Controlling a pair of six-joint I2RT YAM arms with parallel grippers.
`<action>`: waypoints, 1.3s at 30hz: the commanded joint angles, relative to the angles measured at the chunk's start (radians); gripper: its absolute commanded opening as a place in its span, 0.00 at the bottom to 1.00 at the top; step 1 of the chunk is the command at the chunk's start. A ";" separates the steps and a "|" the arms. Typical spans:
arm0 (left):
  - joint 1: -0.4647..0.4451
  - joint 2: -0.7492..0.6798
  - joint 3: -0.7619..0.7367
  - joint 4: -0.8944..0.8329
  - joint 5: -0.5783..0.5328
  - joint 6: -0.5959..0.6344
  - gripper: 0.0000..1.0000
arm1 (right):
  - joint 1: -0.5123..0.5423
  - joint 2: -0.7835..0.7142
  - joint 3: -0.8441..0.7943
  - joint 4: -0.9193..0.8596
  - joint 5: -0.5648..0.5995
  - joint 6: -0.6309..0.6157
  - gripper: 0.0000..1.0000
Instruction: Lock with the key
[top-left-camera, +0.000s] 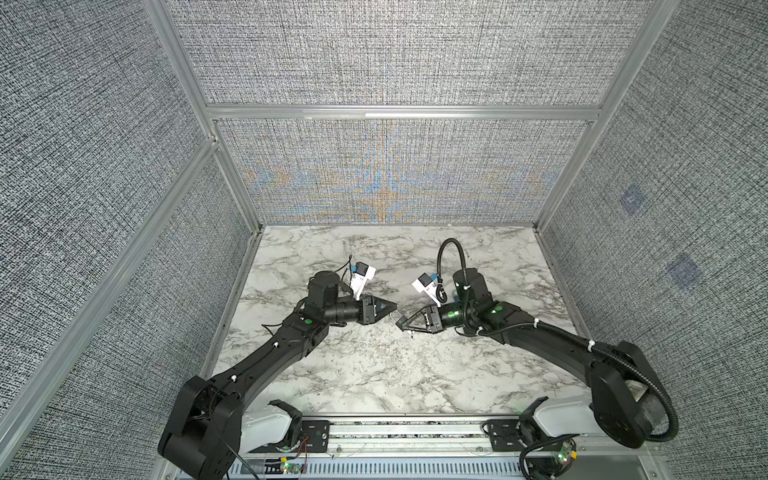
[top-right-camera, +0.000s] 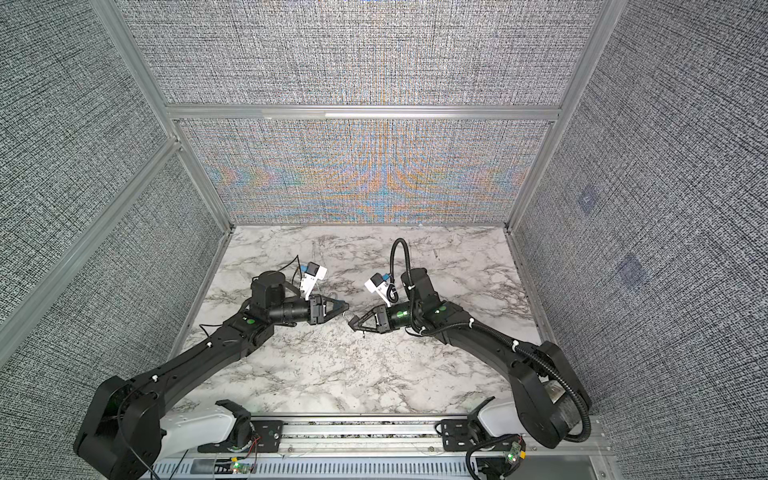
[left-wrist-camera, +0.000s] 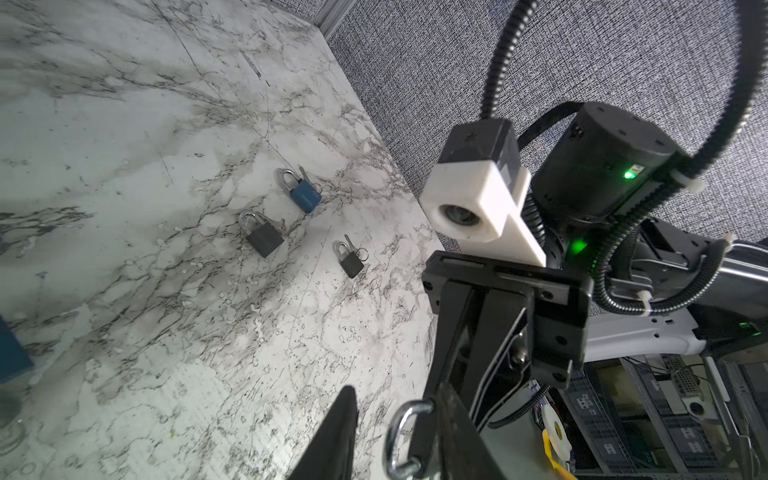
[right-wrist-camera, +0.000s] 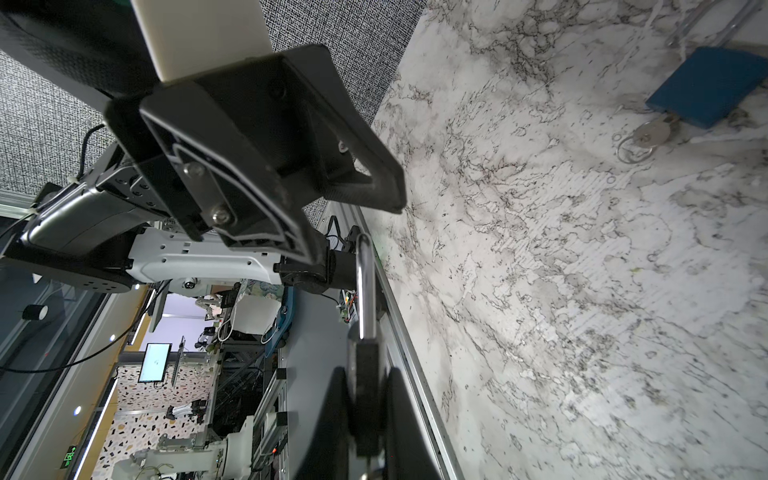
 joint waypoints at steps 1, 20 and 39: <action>0.001 0.002 0.003 -0.004 0.004 0.016 0.34 | 0.001 -0.005 0.000 0.029 -0.027 0.001 0.00; 0.001 -0.021 -0.025 -0.009 0.056 0.039 0.24 | 0.001 0.031 0.019 0.035 -0.062 0.023 0.00; 0.001 -0.019 -0.044 -0.004 0.050 0.028 0.03 | 0.003 0.035 0.025 0.084 -0.082 0.071 0.00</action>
